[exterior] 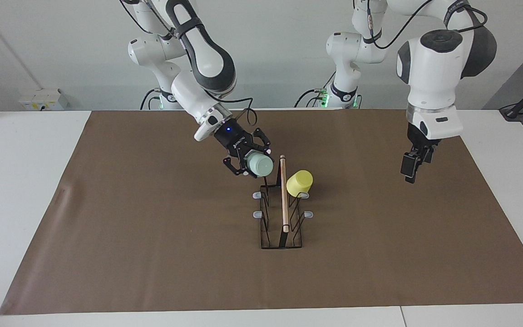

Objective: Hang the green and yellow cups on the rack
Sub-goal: 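Withdraw the left gripper while the right gripper lowers the green cup onto a hook, then settle the green cup on the rack hook and open the right gripper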

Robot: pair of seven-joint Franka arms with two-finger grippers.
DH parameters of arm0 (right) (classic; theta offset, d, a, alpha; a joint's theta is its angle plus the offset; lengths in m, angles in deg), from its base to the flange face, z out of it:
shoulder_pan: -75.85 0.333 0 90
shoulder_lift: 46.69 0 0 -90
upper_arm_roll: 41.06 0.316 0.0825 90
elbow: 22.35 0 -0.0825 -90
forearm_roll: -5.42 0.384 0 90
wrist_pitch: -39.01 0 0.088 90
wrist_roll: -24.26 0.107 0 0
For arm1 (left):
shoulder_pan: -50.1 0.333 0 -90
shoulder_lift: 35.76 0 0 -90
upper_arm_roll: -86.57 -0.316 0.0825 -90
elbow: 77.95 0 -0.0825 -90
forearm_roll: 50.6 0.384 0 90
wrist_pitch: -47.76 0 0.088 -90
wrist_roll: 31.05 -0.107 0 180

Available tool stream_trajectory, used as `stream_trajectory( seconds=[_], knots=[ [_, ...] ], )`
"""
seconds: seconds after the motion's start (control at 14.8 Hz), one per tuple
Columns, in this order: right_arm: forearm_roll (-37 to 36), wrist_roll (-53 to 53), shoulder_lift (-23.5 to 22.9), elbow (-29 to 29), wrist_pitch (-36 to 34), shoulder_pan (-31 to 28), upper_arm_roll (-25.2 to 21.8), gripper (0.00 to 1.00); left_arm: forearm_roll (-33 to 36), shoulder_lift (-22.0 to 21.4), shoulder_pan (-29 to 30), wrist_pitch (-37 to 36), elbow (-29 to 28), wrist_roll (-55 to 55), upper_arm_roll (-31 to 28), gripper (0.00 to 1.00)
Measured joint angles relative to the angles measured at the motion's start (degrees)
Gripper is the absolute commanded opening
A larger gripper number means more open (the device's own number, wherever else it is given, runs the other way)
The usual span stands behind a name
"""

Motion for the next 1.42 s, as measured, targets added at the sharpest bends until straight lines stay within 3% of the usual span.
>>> stream_trajectory(
  seconds=[0.2, 0.54, 0.81, 1.08, 1.42],
  knots=[
    [0.0, -0.71, -1.47, 1.33, 0.19, 0.0, 0.0, 0.0, -3.97, -0.44, 0.62, -5.09, -0.01, -14.52, 0.09, 1.0],
    [0.11, -1.66, -2.9, 1.56, 0.3, 0.06, 0.0, 0.0, -4.98, -3.85, 0.78, -12.94, 0.35, -32.05, -0.19, 1.0],
    [5.49, -3.47, -3.11, 1.7, 0.55, 1.31, 0.01, 0.0, -4.99, -7.92, 0.89, -18.27, 0.68, -35.58, -0.46, 1.0],
    [9.7, -8.81, -3.25, 1.6, 0.81, 1.41, -0.07, 0.0, -4.99, -8.68, 2.11, -22.07, 3.03, -37.17, -0.31, 1.0],
    [14.68, -15.7, -3.35, 1.25, 0.66, 1.0, -0.32, 0.0, -5.0, -8.68, 12.28, -25.07, 4.35, -37.6, 10.88, 1.0]
  ],
)
